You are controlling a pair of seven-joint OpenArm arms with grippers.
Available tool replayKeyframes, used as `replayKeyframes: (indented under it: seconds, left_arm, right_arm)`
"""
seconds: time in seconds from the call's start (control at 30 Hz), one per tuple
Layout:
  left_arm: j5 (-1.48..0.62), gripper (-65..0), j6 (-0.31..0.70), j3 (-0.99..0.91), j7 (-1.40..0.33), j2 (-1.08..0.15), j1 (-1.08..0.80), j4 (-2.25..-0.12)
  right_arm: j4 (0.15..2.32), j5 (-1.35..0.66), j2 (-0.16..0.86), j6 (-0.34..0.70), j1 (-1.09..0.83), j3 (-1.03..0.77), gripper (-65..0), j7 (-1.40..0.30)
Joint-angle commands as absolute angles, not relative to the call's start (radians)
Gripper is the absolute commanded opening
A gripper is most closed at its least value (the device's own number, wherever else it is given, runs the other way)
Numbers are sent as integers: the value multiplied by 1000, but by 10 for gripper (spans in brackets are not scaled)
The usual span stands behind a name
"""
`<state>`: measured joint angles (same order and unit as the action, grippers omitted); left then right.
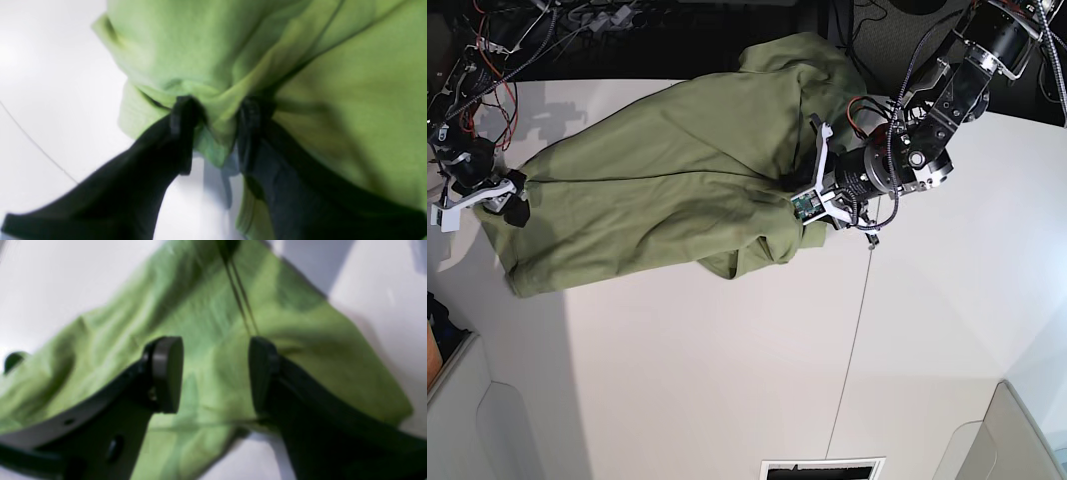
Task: Layout the t-shirt on the table in an organized manner, then fold the t-shirt properly
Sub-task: 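Drag the shirt across the table with the left gripper, then release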
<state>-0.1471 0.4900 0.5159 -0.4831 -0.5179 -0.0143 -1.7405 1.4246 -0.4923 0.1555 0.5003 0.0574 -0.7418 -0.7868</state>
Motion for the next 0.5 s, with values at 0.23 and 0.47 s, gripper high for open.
replayKeyframes:
  seconds: [0.23, 0.47]
  left_arm:
    - [-139, -628, 483, 508, -471, -527, 1, -1754]
    - [-138, -650, 482, 508, -472, -527, 6, -1755]
  right_arm:
    - [1439, -482, 174, 467, 44, -744, -336, -778]
    - [1439, -491, 174, 467, 38, -744, -582, -770]
